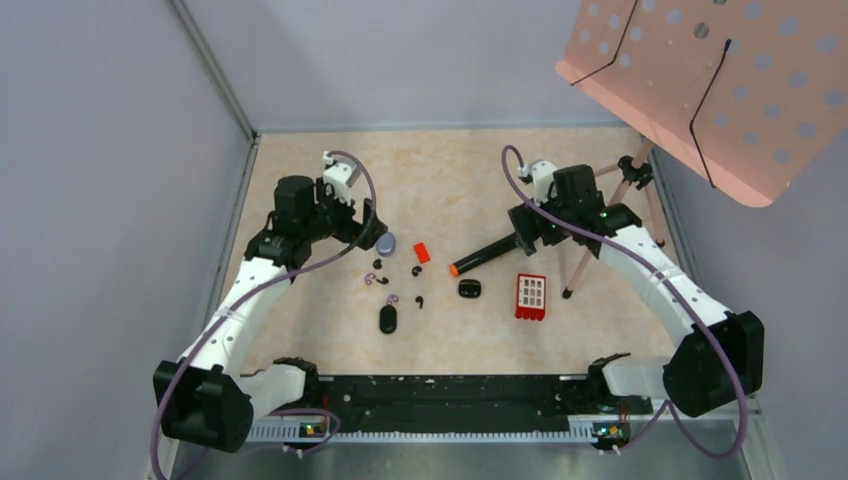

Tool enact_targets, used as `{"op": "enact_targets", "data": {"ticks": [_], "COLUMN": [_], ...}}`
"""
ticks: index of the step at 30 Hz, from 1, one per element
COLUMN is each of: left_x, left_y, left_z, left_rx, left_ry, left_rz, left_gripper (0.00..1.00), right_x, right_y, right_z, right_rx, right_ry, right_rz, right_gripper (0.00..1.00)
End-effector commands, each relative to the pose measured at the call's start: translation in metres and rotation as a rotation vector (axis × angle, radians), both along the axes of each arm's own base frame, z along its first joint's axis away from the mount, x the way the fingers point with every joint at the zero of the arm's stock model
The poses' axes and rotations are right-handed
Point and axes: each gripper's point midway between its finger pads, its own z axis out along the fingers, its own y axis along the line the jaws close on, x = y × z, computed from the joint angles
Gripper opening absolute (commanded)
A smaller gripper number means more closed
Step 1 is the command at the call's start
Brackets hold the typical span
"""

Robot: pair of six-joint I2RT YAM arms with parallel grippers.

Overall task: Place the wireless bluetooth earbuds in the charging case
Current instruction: Pick up the charging case at the center of the board.

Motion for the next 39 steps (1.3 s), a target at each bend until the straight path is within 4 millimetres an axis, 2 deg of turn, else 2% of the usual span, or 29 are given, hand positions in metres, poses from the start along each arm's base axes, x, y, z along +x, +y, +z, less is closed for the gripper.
{"op": "enact_targets", "data": {"ticks": [1, 4, 7, 11, 17, 23, 26, 29, 33, 39], "left_x": [-0.007, -0.013, -0.016, -0.021, -0.031, -0.018, -0.004, 0.003, 0.005, -0.002], "left_y": [-0.005, -0.008, -0.009, -0.008, -0.009, 0.006, 0.021, 0.036, 0.053, 0.062], "left_z": [-0.007, -0.018, -0.028, -0.038, -0.031, -0.039, -0.033, -0.032, -0.030, -0.027], "left_rx": [-0.038, -0.077, -0.106, -0.129, -0.160, -0.210, -0.259, -0.300, -0.327, -0.359], "left_ry": [0.025, 0.090, 0.142, 0.189, 0.246, 0.281, 0.283, 0.309, 0.322, 0.317], "left_rz": [-0.015, -0.001, 0.022, 0.038, 0.030, 0.133, 0.219, 0.278, 0.337, 0.379], "left_gripper": [0.99, 0.99, 0.99, 0.99, 0.99, 0.98, 0.98, 0.97, 0.97, 0.96], "right_x": [0.001, -0.014, -0.032, -0.043, -0.057, -0.072, -0.076, -0.071, -0.067, -0.067], "right_y": [0.017, 0.038, 0.063, 0.078, 0.094, 0.106, 0.115, 0.124, 0.131, 0.140], "right_z": [0.025, 0.023, 0.014, -0.014, -0.045, -0.080, -0.089, -0.093, -0.104, -0.122], "right_rx": [0.059, 0.097, 0.193, 0.220, 0.084, 0.005, -0.005, -0.009, -0.036, -0.058], "right_ry": [-0.086, -0.057, -0.003, 0.082, 0.065, 0.053, 0.040, 0.009, -0.007, 0.022], "right_rz": [0.094, 0.298, 0.469, 0.574, 0.798, 0.915, 0.944, 0.939, 0.956, 0.987], "right_gripper": [0.99, 0.99, 0.93, 0.80, 0.60, 0.58, 0.60, 0.64, 0.66, 0.67]}}
